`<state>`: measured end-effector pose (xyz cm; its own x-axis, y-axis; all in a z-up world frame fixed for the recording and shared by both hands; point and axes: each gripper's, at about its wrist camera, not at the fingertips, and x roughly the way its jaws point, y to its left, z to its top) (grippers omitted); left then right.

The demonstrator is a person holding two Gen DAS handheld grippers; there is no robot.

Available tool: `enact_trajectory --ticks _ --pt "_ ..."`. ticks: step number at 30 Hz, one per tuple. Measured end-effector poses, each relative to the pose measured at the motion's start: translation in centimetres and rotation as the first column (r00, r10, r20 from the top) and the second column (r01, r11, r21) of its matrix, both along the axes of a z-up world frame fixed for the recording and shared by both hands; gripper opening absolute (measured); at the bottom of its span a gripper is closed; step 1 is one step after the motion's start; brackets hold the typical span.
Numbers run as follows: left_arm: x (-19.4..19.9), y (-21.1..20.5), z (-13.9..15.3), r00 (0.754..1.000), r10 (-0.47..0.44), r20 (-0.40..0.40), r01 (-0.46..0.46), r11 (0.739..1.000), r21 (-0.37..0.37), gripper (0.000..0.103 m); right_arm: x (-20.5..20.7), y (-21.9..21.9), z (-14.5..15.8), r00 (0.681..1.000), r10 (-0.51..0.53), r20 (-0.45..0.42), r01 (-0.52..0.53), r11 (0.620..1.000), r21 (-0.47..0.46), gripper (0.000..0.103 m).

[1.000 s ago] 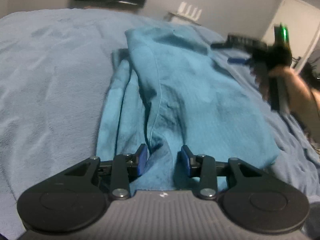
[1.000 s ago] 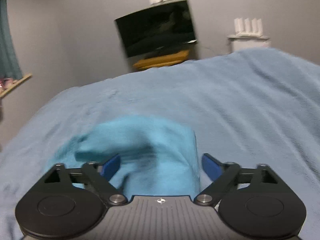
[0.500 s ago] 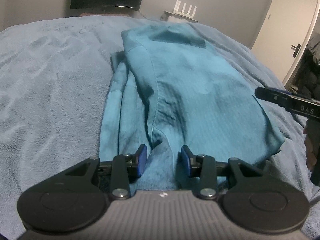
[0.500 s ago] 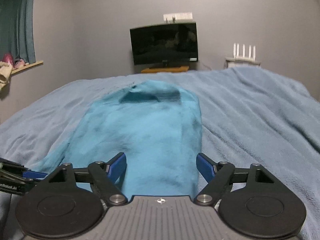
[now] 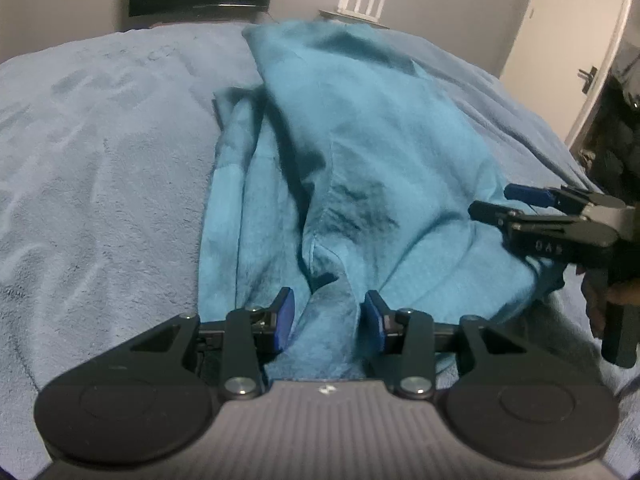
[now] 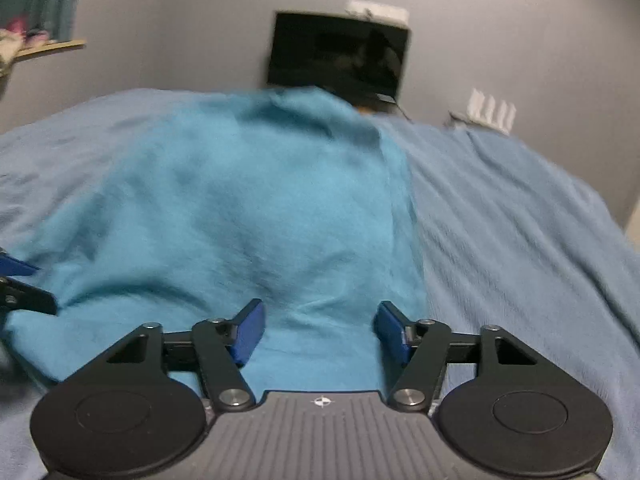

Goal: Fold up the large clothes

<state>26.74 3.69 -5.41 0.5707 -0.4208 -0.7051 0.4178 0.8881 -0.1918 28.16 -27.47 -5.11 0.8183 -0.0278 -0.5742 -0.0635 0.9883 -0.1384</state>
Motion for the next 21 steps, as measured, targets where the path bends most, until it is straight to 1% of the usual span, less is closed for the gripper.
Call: enact_trajectory --ticks 3,6,7,8,10,12,13,14,15,18,20,21 --pt "0.0 -0.1 -0.2 1.0 -0.007 0.011 0.006 1.0 0.021 0.038 -0.7 -0.4 0.5 1.0 -0.003 0.028 0.002 0.999 0.049 0.068" --pt "-0.1 0.4 -0.4 1.0 -0.001 0.019 0.001 1.0 -0.004 0.038 -2.8 -0.5 1.4 0.998 0.008 0.064 -0.013 0.997 0.082 0.071" --pt "-0.3 0.5 -0.4 1.0 0.004 0.025 -0.003 1.0 -0.013 0.039 -3.7 -0.7 1.8 0.998 -0.003 0.066 -0.003 0.995 0.1 0.075" --pt "-0.7 0.5 -0.4 0.999 0.007 0.036 -0.006 1.0 -0.021 0.042 -4.6 -1.1 2.3 0.998 -0.022 0.062 0.014 0.992 0.126 0.083" --pt "-1.9 0.6 -0.1 0.997 0.012 0.072 -0.011 1.0 -0.012 0.054 -6.2 -1.9 2.8 0.997 -0.067 0.036 0.06 0.981 0.182 0.088" --pt "-3.0 0.6 0.5 0.995 0.023 0.1 -0.025 1.0 0.01 0.081 -7.8 -2.3 2.9 0.994 -0.107 -0.003 0.105 0.975 0.196 0.088" --pt "-3.7 0.5 0.9 0.993 0.037 0.11 -0.039 0.999 0.018 0.088 -8.5 -2.5 2.9 0.992 -0.121 -0.018 0.123 0.973 0.193 0.088" --pt "-4.4 0.5 1.4 0.991 0.063 0.118 -0.067 0.997 0.031 0.1 -9.4 -2.7 3.0 0.99 -0.136 -0.032 0.14 0.97 0.197 0.089" --pt "-5.1 0.6 1.7 0.989 0.085 0.123 -0.09 0.995 0.041 0.103 -10.2 -2.8 3.1 0.988 -0.148 -0.047 0.154 0.966 0.208 0.089" --pt "-7.3 0.2 2.3 0.99 0.104 0.099 -0.109 0.993 0.05 0.103 -12.6 -3.1 3.4 0.981 -0.175 -0.088 0.192 0.949 0.252 0.093" --pt "-8.9 -0.6 2.4 0.991 0.109 0.077 -0.115 0.991 0.072 0.103 -13.9 -2.9 3.6 0.976 -0.185 -0.118 0.209 0.945 0.251 0.098" --pt "-9.8 -1.2 2.4 0.992 0.11 0.067 -0.116 0.989 0.095 0.103 -14.4 -2.7 3.5 0.973 -0.186 -0.133 0.214 0.946 0.245 0.099"
